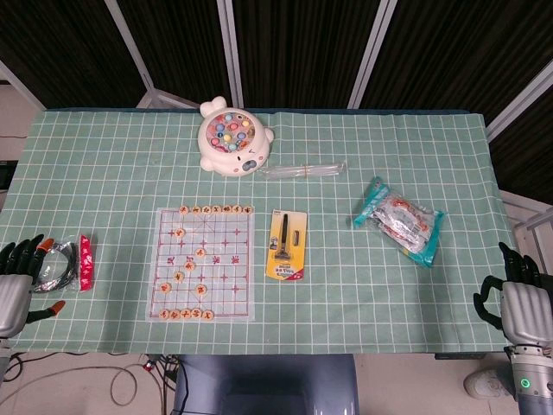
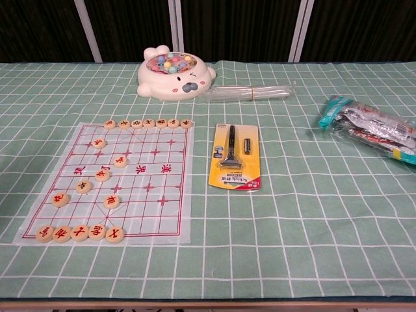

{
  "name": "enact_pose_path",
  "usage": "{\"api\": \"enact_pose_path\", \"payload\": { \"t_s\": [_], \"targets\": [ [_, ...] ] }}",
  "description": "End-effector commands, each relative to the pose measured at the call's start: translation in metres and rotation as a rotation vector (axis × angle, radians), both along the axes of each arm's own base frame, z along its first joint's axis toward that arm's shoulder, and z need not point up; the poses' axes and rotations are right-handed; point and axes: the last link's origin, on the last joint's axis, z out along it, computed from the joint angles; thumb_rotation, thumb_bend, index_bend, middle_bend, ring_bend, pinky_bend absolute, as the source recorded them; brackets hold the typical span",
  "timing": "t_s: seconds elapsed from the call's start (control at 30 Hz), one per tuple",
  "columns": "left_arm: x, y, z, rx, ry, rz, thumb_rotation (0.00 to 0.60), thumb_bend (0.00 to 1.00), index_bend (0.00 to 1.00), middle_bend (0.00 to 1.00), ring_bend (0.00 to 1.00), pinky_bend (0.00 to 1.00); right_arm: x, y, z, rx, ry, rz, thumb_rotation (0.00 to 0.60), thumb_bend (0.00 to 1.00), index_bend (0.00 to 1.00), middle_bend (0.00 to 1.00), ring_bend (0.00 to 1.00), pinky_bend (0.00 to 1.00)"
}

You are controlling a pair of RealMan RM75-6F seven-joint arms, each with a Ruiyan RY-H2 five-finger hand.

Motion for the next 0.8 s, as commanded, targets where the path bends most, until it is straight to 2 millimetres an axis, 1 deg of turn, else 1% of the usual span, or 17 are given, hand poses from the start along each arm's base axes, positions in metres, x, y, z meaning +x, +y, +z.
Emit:
{"api": "enact_pose_path", "payload": {
  "t_s": [0.03, 0.27, 0.8],
  "targets": [
    [0.0001, -0.0005, 0.0004, 0.002, -0.002, 0.002, 0.6, 0.0, 0.0, 0.0, 0.0, 0.0, 0.0005, 0.0005, 0.0005, 0.0, -0.001, 0.003, 0.6, 0.42, 0.0, 0.0, 0.0, 0.0],
    [-0.0005, -0.0013, -0.0004, -0.016, 0.022, 0.012, 0.6, 0.0, 0.0, 0.0, 0.0, 0.0, 0.0007, 0.0014, -0.0003, 0.011, -0.015, 0.0, 0.6, 0.42, 0.0, 0.0, 0.0, 0.0],
    [-0.0007, 0.0007, -0.0019, -0.026, 0.009, 0.03, 0.6, 0.0, 0.0, 0.0, 0.0, 0.0, 0.0003, 0.0014, -0.0005, 0.019, -0.018, -0.013, 0.6, 0.42, 0.0, 0.0, 0.0, 0.0]
  ]
}}
